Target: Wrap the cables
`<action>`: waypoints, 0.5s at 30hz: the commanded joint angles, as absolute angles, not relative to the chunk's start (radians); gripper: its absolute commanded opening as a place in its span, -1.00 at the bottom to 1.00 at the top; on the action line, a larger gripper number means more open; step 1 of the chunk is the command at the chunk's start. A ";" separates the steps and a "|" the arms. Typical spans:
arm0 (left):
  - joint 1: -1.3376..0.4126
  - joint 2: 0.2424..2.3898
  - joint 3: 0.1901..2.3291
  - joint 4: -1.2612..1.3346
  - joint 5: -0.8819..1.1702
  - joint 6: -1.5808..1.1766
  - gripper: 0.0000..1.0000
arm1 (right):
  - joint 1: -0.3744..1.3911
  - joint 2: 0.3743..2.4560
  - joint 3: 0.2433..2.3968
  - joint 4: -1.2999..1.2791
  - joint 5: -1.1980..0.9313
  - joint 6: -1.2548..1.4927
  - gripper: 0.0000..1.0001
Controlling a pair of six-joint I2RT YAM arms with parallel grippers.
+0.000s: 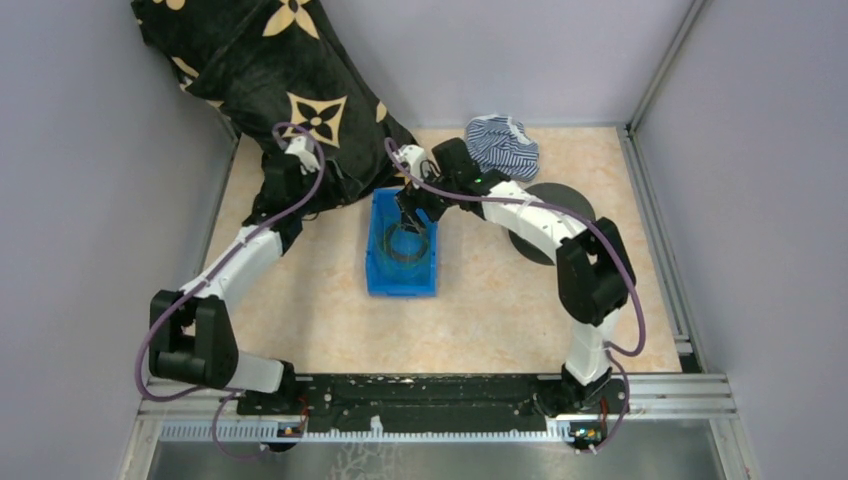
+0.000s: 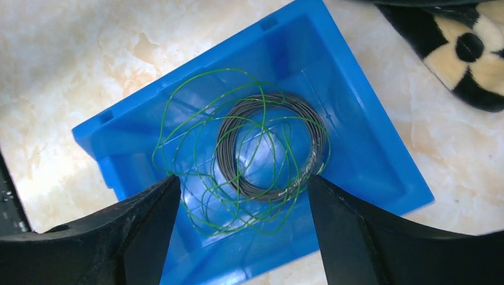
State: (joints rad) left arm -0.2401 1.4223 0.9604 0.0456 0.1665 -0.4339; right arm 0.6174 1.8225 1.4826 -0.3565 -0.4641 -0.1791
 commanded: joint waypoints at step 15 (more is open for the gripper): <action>0.002 1.239 0.899 0.150 0.235 -0.402 0.68 | 0.755 2.041 1.679 -0.482 -0.185 -0.504 0.39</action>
State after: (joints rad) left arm -0.0040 1.2812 0.9104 0.0849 0.2108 -0.4221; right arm 0.7116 2.0106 1.6253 -0.4808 -0.2577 -0.4164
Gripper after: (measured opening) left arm 0.838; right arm 0.729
